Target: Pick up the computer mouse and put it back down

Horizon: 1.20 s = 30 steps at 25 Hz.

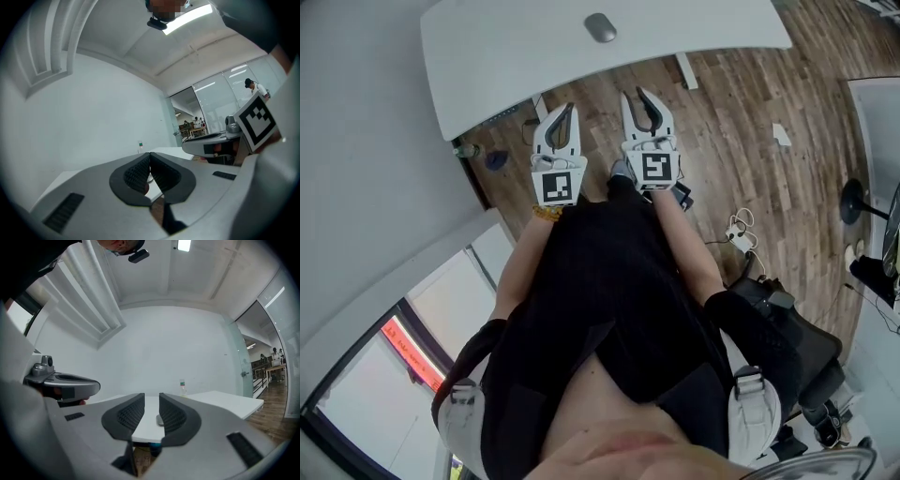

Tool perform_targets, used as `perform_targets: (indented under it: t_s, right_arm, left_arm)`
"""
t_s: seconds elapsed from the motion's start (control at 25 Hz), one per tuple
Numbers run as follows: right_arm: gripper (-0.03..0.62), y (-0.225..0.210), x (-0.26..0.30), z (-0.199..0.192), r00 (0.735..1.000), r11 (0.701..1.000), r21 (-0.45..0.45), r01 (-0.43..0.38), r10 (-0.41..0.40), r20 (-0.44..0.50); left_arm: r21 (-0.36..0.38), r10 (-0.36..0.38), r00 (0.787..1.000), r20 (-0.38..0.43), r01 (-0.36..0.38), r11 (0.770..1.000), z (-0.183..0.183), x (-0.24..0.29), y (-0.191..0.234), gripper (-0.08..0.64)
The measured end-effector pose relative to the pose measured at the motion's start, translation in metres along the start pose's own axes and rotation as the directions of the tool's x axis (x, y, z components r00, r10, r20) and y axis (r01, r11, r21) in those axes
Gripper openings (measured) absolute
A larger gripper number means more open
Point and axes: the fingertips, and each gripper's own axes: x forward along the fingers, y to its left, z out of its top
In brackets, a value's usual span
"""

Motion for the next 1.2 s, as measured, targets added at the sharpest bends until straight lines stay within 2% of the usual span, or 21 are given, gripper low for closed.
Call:
perform_targets:
  t_s: [0.32, 0.56, 0.84, 1.2]
  right_arm:
    - [0.114, -0.029, 0.036, 0.004, 1.0, 1.0, -0.002, 0.016, -0.016, 0.004]
    - [0.117, -0.046, 0.067, 0.001, 0.997, 0.997, -0.025, 0.073, -0.073, -0.006]
    - [0.12, -0.058, 0.114, 0.012, 0.986, 0.985, -0.064, 0.162, -0.164, -0.029]
    - [0.13, -0.054, 0.153, 0.01, 0.956, 0.955, -0.103, 0.279, -0.286, -0.062]
  left_arm:
    - [0.019, 0.043, 0.999, 0.004, -0.043, 0.999, 0.005, 0.042, 0.035, 0.012]
    - [0.007, 0.012, 1.0, 0.017, -0.012, 1.0, -0.006, 0.079, 0.065, 0.014]
    - [-0.004, -0.128, 0.99, 0.057, 0.129, 0.992, -0.011, 0.139, 0.09, 0.014]
    - [-0.022, -0.307, 0.949, 0.069, 0.309, 0.951, -0.037, 0.18, 0.115, 0.012]
